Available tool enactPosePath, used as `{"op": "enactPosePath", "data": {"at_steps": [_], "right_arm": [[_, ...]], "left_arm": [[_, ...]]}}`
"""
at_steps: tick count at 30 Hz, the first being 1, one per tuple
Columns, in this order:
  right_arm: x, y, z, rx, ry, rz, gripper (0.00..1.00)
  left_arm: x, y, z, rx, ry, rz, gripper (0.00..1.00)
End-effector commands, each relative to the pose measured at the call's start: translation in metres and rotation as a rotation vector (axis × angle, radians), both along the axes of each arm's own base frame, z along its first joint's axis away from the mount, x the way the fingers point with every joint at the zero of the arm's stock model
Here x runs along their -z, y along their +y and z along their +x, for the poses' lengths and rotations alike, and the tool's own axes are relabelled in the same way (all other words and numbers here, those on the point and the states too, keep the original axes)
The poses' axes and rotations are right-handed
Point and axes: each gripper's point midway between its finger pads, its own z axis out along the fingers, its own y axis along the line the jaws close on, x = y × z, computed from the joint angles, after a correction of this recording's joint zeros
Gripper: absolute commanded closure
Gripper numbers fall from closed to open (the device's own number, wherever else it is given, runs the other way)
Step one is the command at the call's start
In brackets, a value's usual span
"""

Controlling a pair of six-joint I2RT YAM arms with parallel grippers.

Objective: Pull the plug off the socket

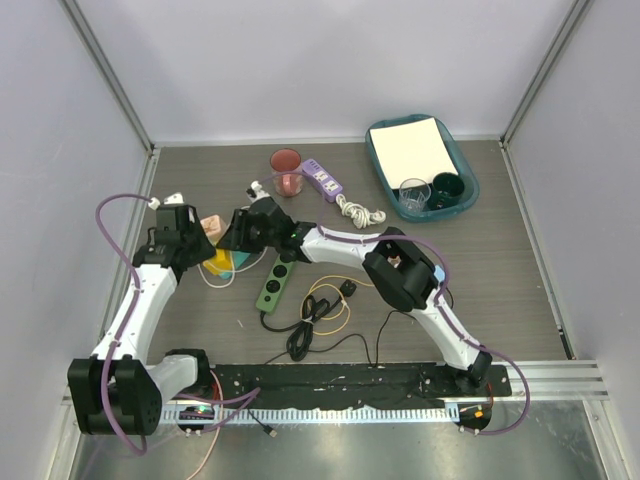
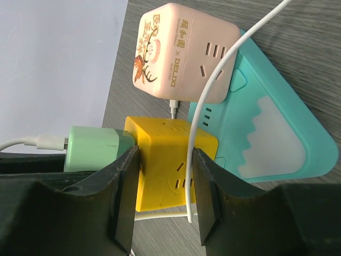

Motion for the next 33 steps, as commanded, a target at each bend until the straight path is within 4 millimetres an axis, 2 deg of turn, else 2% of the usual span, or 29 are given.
{"op": "enactPosePath", "data": {"at_steps": [1,8,12,15,16,20,23,27,28,30,31,33], "right_arm": [[0.136,-0.067,-0.016,0.037,0.115,-0.415,0.55],[0.144,-0.07,-0.016,0.049,0.126,-0.441,0.55],[0.144,-0.071,-0.015,0.05,0.124,-0.45,0.55],[0.143,-0.071,-0.015,0.049,0.124,-0.449,0.55],[0.141,-0.07,-0.015,0.047,0.123,-0.444,0.55],[0.128,-0.064,-0.013,0.039,0.113,-0.412,0.55],[0.104,-0.054,-0.009,0.03,0.089,-0.36,0.52],[0.053,-0.032,-0.004,-0.028,0.057,-0.209,0.46],[0.032,-0.022,-0.006,-0.067,0.05,-0.146,0.43],[0.012,-0.014,-0.004,-0.093,0.04,-0.1,0.41],[-0.004,-0.009,-0.003,-0.105,0.026,-0.068,0.4],[-0.02,-0.007,0.001,-0.107,0.007,-0.043,0.38]], "left_arm": [[-0.067,0.012,0.032,-0.035,-0.22,0.052,1.0],[-0.091,0.006,0.038,0.01,-0.286,0.051,1.0],[-0.081,0.005,0.034,0.018,-0.267,0.045,1.0],[-0.076,0.017,0.029,-0.038,-0.247,0.085,1.0],[-0.075,0.023,0.028,-0.065,-0.242,0.107,1.0],[-0.084,0.027,0.029,-0.09,-0.261,0.114,1.0],[-0.09,0.026,0.029,-0.099,-0.273,0.106,1.0],[-0.094,0.02,0.023,-0.087,-0.272,0.07,1.0],[-0.095,0.019,0.022,-0.084,-0.274,0.063,1.0],[-0.094,0.013,0.017,-0.069,-0.272,0.032,1.0],[-0.098,0.01,0.014,-0.065,-0.288,0.016,1.0],[-0.093,0.004,0.006,-0.05,-0.268,-0.017,1.0]]}}
